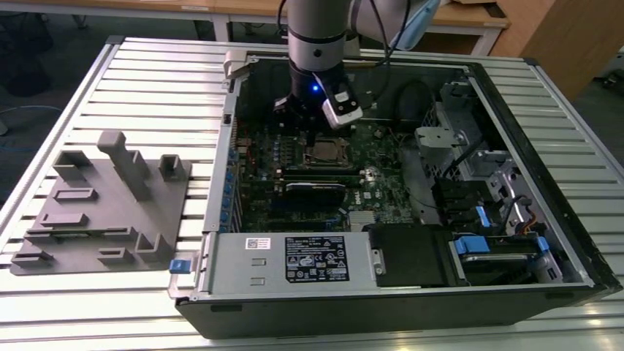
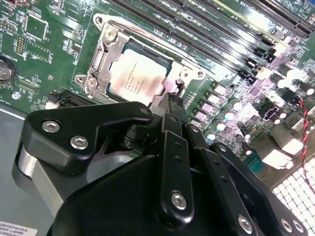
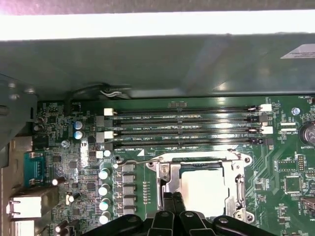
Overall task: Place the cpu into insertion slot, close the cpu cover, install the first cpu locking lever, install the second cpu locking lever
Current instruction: 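Close the cpu cover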
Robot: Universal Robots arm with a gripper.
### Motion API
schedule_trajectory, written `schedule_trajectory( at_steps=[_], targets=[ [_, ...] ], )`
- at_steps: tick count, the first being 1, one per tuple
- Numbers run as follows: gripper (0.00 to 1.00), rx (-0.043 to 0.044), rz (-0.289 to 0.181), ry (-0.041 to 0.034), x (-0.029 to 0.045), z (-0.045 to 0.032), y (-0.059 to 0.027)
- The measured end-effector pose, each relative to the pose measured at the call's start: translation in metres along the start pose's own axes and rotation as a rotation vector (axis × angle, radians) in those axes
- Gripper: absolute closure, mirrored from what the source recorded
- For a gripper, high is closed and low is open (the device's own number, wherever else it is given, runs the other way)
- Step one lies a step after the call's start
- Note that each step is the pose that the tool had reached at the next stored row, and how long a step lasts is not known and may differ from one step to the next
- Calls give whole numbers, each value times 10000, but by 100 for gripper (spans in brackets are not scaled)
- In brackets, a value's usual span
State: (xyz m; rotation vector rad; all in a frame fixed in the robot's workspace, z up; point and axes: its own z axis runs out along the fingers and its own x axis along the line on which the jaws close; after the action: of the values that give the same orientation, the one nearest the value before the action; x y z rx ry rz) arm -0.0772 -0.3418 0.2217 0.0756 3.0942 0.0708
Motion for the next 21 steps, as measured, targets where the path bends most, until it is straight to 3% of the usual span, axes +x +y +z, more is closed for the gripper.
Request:
schedule_trajectory(
  at_steps=[11,21],
  targets=[
    [89,-2,0,-1,-256,14,12],
    [89,-1,2,-1,-311,9,15]
  ],
)
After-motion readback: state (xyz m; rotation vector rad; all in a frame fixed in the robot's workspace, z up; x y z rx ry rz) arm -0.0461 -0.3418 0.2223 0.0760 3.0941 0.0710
